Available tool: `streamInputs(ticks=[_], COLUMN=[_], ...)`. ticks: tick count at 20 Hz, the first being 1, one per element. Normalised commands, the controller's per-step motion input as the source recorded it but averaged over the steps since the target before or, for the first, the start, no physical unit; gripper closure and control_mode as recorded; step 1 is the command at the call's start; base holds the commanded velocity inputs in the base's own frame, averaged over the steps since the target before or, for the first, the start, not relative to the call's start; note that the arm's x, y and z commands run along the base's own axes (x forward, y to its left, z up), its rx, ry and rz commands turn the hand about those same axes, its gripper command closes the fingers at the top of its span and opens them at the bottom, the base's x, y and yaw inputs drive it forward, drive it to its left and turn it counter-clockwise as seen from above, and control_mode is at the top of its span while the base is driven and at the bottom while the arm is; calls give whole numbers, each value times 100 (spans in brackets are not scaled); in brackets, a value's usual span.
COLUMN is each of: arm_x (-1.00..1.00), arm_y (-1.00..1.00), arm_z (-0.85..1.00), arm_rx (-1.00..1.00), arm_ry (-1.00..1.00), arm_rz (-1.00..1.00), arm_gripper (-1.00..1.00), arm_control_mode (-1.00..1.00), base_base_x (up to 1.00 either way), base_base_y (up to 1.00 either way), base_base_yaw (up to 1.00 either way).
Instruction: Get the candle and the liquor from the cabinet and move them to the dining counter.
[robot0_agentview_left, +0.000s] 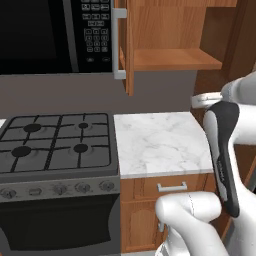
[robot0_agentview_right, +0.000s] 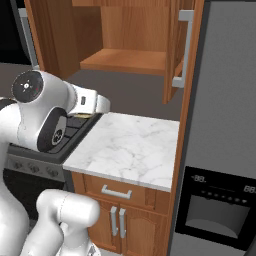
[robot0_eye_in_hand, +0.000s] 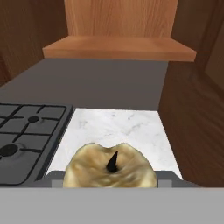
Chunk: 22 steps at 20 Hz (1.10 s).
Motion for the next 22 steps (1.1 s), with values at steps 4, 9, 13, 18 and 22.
streamInputs(ticks=[4,9,13,18,22], arm_x=[-38,-35,-36,-31,-9], arm_y=[5,9,25,25,5], arm_z=[0,0,0,0,0], arm_rx=[-1,0,-2,-1,0], arm_ry=[-3,-7,-2,-1,0], arm_rz=[-2,0,0,0,0], arm_gripper=[100,100,100,100,100], arm_control_mode=[-100,-100,-100,-100,-100], base_base_x=[0,0,0,0,0], base_base_y=[0,0,0,0,0], base_base_yaw=[0,0,0,0,0])
